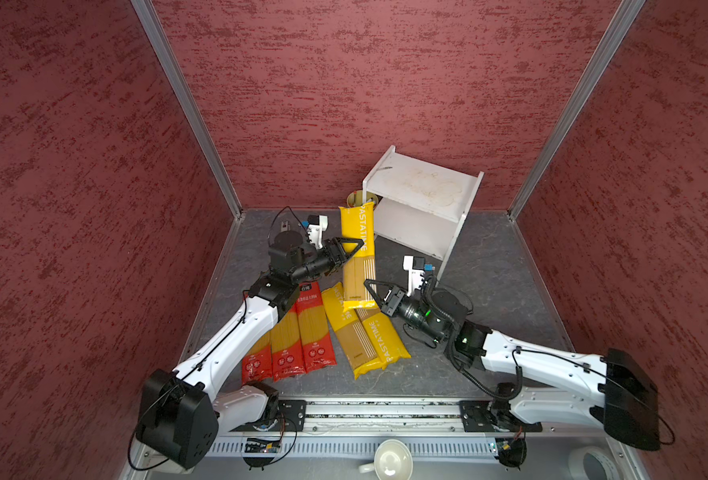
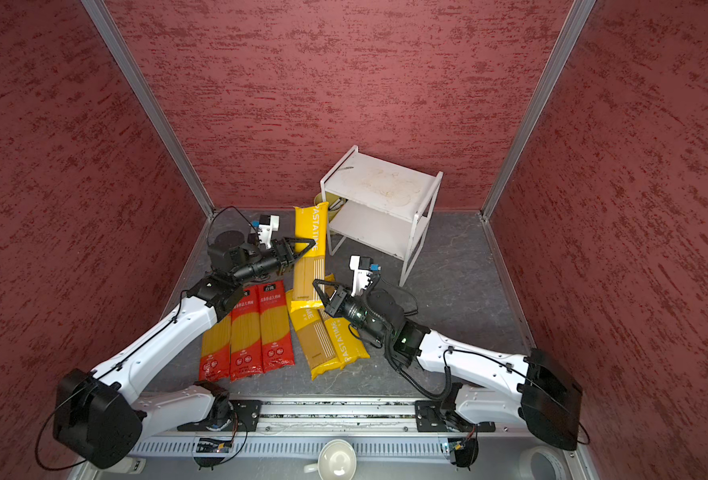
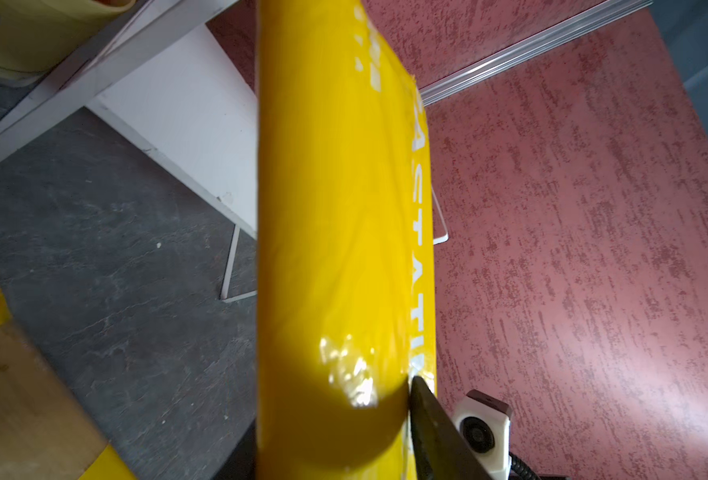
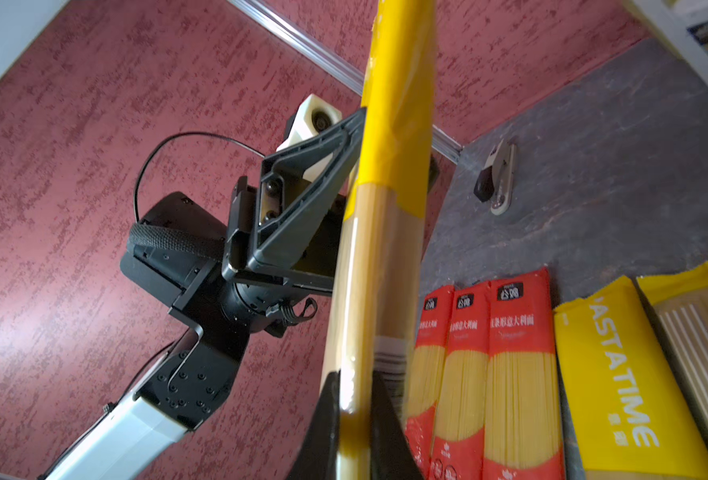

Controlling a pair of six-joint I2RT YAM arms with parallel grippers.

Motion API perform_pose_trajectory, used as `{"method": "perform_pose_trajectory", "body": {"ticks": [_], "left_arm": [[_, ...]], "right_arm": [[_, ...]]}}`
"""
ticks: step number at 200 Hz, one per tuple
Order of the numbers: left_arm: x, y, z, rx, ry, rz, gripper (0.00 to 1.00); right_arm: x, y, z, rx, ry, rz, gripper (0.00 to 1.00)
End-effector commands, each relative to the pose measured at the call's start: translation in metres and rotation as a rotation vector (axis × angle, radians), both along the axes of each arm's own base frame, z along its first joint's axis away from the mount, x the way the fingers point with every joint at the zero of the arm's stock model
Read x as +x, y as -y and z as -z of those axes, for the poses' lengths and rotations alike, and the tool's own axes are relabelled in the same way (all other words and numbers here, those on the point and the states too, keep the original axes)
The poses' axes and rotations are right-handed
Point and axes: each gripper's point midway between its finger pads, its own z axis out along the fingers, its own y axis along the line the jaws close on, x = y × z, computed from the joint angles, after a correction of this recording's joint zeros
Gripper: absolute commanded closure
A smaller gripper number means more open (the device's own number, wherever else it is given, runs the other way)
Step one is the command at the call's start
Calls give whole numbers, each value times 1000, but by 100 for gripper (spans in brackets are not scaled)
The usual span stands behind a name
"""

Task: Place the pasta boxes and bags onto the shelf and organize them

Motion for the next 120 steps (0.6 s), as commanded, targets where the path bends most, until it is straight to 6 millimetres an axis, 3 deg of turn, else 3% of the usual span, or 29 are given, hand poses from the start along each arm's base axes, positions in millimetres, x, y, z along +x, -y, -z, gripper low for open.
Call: {"method": "perform_pose_trajectory", "body": {"ticks": [1,54,79,120], "left_arm": [[8,9,-24,-22,46,51,66],[37,22,-68,-66,87,86,92],[49,27,-79,-93,95,93,100],[58,32,-99,-105,128,92,100]], "right_arm": [[3,11,-88,197,154,-12,100],[36,28,-90,207,137,35,91],[45,29,-91,195,142,18,79],[58,33,-72,107,104,-28,51]]}}
